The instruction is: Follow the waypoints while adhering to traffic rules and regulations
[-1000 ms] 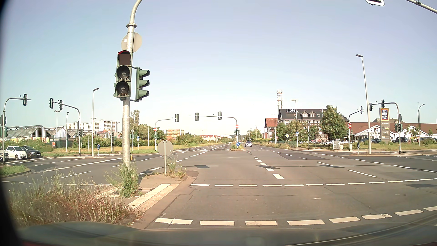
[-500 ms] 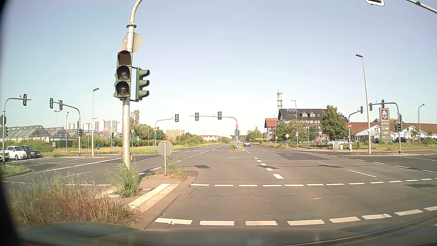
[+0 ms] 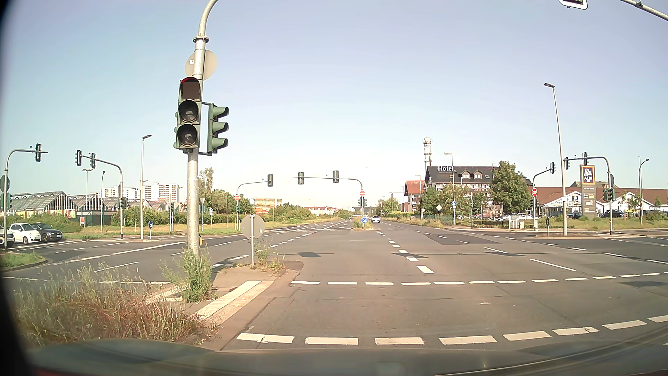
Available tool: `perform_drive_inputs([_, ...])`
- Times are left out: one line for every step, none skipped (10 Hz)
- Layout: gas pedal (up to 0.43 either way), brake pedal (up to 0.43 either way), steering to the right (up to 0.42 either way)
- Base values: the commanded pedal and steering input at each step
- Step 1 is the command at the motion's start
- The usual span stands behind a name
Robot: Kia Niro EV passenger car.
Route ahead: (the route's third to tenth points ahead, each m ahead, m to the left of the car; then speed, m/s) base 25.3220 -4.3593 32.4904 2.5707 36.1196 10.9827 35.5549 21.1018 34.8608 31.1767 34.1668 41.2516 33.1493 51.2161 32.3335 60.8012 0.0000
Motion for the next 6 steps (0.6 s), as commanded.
perform_drive_inputs([0.000,0.293,-0.001])
perform_drive_inputs([0.000,0.299,-0.001])
perform_drive_inputs([0.000,0.293,-0.001])
perform_drive_inputs([0.000,0.293,-0.002])
perform_drive_inputs([0.000,0.299,-0.002])
perform_drive_inputs([0.000,0.299,-0.002])
